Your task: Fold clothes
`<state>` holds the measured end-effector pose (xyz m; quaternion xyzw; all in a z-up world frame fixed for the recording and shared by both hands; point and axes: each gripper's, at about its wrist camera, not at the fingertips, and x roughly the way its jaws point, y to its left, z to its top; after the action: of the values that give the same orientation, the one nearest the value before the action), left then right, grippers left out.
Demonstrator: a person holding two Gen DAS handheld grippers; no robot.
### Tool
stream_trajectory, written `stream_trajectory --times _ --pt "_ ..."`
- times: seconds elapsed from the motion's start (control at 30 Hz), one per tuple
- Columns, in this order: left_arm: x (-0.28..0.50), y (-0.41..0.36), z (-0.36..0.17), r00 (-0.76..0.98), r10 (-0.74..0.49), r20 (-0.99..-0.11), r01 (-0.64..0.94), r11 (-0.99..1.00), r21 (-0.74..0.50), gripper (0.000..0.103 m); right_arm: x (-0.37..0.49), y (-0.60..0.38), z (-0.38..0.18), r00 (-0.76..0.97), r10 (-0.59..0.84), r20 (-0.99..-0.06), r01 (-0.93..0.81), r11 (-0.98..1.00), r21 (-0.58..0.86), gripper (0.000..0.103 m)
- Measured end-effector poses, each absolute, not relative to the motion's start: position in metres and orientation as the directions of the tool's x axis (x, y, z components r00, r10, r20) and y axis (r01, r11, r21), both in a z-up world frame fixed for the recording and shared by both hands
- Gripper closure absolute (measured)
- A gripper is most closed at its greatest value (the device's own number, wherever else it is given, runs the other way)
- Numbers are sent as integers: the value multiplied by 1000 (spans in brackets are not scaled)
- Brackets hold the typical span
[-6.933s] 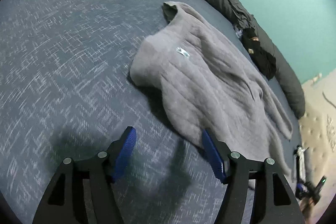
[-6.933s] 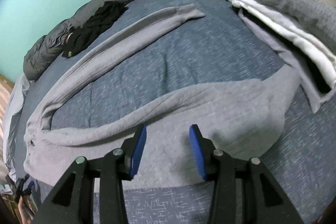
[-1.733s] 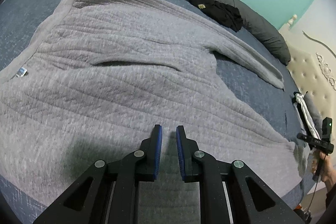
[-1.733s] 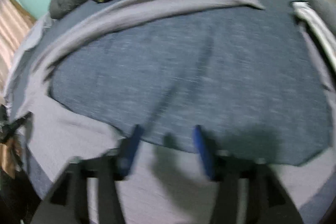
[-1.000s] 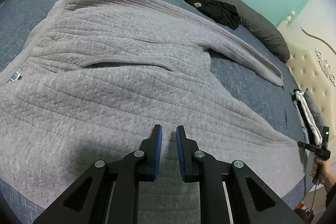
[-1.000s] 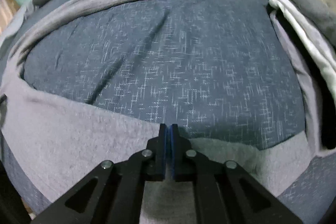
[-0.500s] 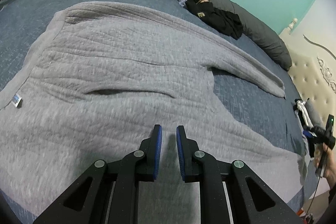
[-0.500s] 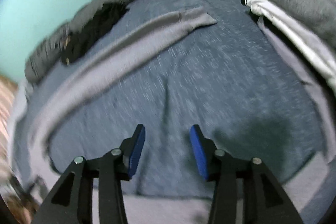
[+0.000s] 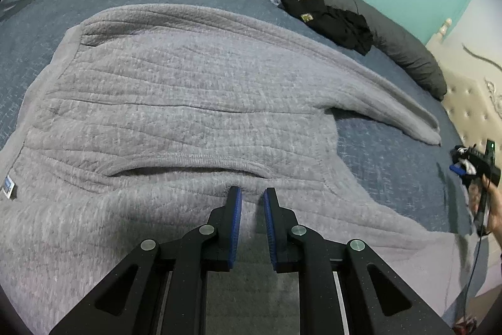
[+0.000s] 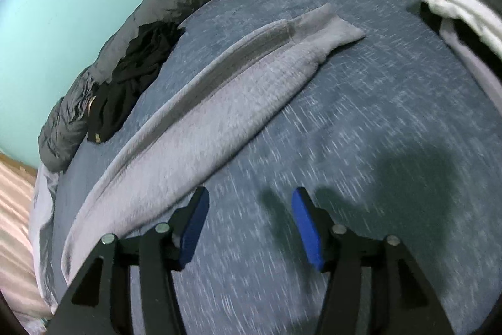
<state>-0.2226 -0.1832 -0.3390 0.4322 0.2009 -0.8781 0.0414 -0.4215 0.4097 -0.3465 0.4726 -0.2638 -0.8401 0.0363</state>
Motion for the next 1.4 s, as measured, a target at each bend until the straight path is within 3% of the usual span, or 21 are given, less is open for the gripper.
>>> stream_trajectory --times 0.5,0.67,0.7,0.9,1.07,1.2,1.27,1.33,1.4 --pt "-229 -176 -348 -617 85 -783 236 -929 -286 81 -481 419 -369 -654 -264 -709 -223 -828 515 47" --pt "-229 -175 -349 -618 80 -782 232 -932 -278 81 -489 420 -369 -653 -246 -717 -204 -854 479 94" --pt "-229 -174 -349 -617 78 -783 232 -933 -275 81 -488 420 -364 -660 -241 -711 -197 -858 474 99" --pt "-230 -175 -349 -617 79 -783 233 -932 -278 81 -471 427 -313 -717 -214 -663 -146 -885 443 100" --pt "-227 -178 -347 -622 95 -778 235 -924 -301 81 -452 442 -283 -688 -215 -693 -170 -880 443 100" --pt "-225 -179 -347 -622 98 -777 237 -922 -306 81 -443 448 -322 -548 -223 -806 -202 -900 387 100" --pt "-224 -179 -347 -621 96 -778 237 -923 -303 81 -434 453 -338 -539 -246 -806 -215 -885 413 98" --pt "-224 -179 -347 -620 95 -779 238 -923 -302 81 -423 463 -347 -563 -247 -788 -237 -866 441 91" --pt "-225 -178 -347 -620 94 -779 239 -923 -301 81 -412 476 -351 -598 -231 -768 -270 -843 464 75"
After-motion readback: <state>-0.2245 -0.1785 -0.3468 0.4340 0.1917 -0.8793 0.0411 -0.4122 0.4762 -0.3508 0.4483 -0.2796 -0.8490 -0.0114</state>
